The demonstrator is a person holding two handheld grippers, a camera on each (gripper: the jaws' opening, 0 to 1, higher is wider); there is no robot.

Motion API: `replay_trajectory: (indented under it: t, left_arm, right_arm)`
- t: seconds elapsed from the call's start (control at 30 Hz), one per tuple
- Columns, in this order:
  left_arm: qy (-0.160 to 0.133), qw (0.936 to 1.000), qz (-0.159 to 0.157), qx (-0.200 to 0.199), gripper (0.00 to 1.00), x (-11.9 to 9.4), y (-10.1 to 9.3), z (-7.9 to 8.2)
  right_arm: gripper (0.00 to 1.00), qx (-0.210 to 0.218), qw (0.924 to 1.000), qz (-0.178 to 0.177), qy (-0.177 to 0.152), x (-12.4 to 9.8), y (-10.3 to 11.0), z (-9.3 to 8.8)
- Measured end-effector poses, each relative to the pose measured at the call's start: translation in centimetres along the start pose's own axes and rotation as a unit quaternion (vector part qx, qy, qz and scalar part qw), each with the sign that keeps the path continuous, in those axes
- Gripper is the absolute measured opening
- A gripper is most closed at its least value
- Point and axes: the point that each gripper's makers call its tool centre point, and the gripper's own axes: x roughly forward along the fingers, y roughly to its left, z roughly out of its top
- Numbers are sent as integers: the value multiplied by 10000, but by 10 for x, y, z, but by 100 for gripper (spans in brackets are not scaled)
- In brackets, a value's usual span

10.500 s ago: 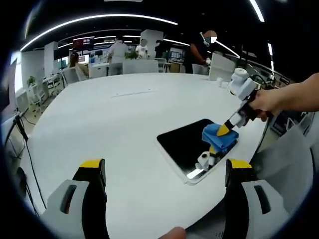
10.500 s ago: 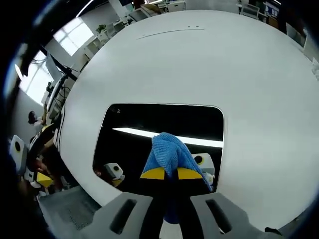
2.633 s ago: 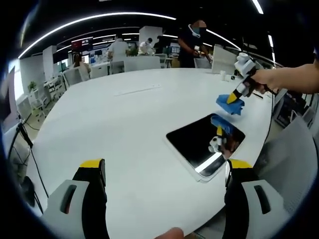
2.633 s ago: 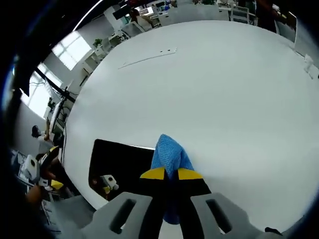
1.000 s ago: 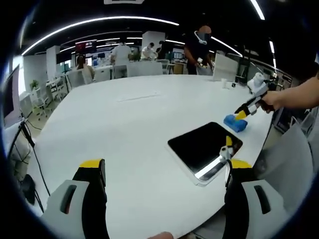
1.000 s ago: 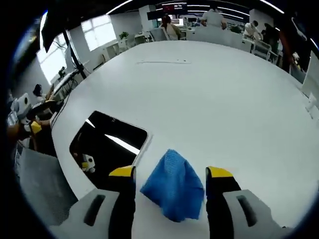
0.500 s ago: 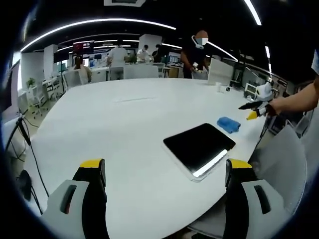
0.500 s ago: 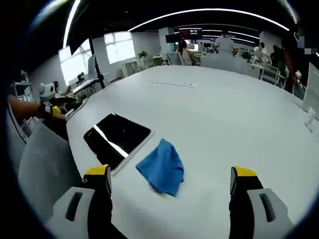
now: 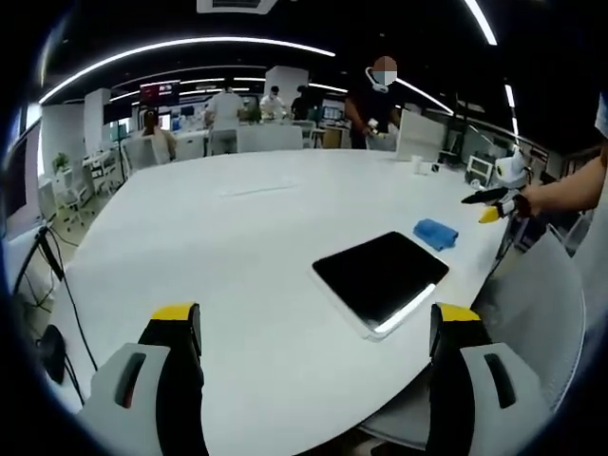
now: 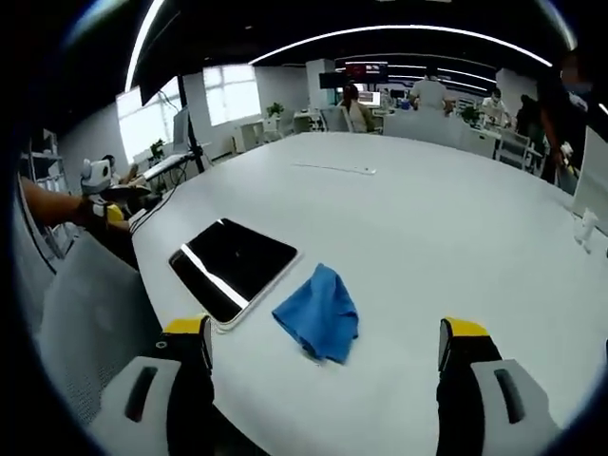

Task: Wipe the mirror surface with the cleaning cloth until all visible marks leave the cleaned area.

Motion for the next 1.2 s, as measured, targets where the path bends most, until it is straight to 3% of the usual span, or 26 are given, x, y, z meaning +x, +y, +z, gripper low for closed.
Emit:
replay_trajectory:
  t: [0.4,0.73,1.07,1.2]
  left_arm:
    - [-62,9999,88,-23,99,-4,-2,1]
    - [9,9999,145,-29,99,-5,2,1]
    - [80,9999,79,-20,99,-2,3,-2]
    - [43,10000,47,16,99,-1,5,0]
  right_arm:
    - [98,279,9996,0,-58,-8,-4,-6]
    - [98,146,9997,19,-188,-4,-1,0]
    - [98,315,9994,-88,115,-3,0,-21]
    - [98,350,9992,-174,57,-4,-2,-19]
